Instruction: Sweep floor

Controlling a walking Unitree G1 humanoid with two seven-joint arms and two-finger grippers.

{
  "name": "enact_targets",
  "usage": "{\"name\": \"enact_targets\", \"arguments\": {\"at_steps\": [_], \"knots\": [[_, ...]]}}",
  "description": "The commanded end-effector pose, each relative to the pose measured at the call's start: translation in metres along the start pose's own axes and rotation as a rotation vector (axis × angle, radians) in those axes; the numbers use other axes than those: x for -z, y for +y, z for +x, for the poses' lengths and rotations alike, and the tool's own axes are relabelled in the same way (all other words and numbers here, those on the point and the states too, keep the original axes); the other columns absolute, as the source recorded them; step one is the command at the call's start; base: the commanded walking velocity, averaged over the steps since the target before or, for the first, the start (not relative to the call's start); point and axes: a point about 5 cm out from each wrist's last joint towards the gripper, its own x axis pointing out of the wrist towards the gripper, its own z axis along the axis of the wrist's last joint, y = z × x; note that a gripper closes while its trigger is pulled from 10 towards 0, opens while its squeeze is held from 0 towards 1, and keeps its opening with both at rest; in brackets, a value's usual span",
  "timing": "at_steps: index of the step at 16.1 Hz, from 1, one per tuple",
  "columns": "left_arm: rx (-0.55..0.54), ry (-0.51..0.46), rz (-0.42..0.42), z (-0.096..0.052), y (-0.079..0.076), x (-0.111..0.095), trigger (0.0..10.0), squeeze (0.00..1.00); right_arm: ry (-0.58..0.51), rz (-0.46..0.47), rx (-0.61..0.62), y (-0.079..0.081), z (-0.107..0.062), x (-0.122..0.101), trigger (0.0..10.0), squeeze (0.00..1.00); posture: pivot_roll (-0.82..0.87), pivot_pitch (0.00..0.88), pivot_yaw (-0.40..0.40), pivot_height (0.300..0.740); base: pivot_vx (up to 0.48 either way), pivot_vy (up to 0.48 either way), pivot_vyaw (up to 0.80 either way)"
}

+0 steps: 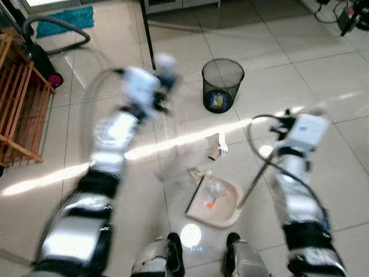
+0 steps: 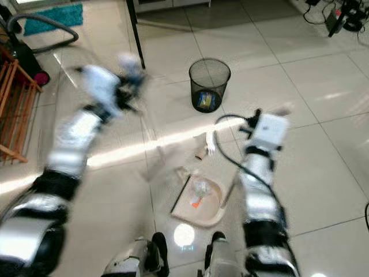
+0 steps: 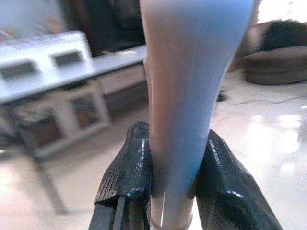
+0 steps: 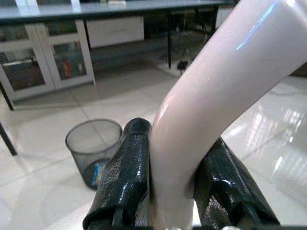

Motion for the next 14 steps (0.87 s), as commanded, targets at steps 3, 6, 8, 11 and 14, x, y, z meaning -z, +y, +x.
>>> {"name": "enact_targets", "arguments": {"at_steps": [3,6,8,11,14], "knots": [[-0.079,0.035,0.01,-0.022,0.015,0.002,10.0,0.0,-0.088,0.092,0.001,-0.013,0.008,-0.046,10.0,0.0,-0.02,0.14,0.108,0.74,0.0,0.0,0.0],[-0.163,0.151,-0.063,-0.054,0.014,0.022,10.0,0.0,-0.106,0.16,-0.009,-0.018,0.012,-0.07,10.0,0.0,-0.01,0.104,0.095,0.74,0.0,0.0,0.0],[-0.186,0.207,-0.098,-0.066,0.009,0.029,10.0,0.0,-0.1,0.176,-0.049,-0.016,0.015,-0.079,10.0,0.0,-0.01,0.094,0.092,0.74,0.0,0.0,0.0],[-0.252,0.244,-0.107,-0.079,0.002,0.032,10.0,0.0,-0.101,0.272,-0.07,-0.015,0.015,-0.096,10.0,0.0,0.0,0.072,0.072,0.74,0.0,0.0,0.0],[-0.271,0.253,-0.121,-0.082,0.0,0.025,10.0,0.0,-0.133,0.416,-0.1,-0.008,0.017,-0.112,10.0,0.0,0.02,0.076,0.063,0.74,0.0,0.0,0.0]]}}
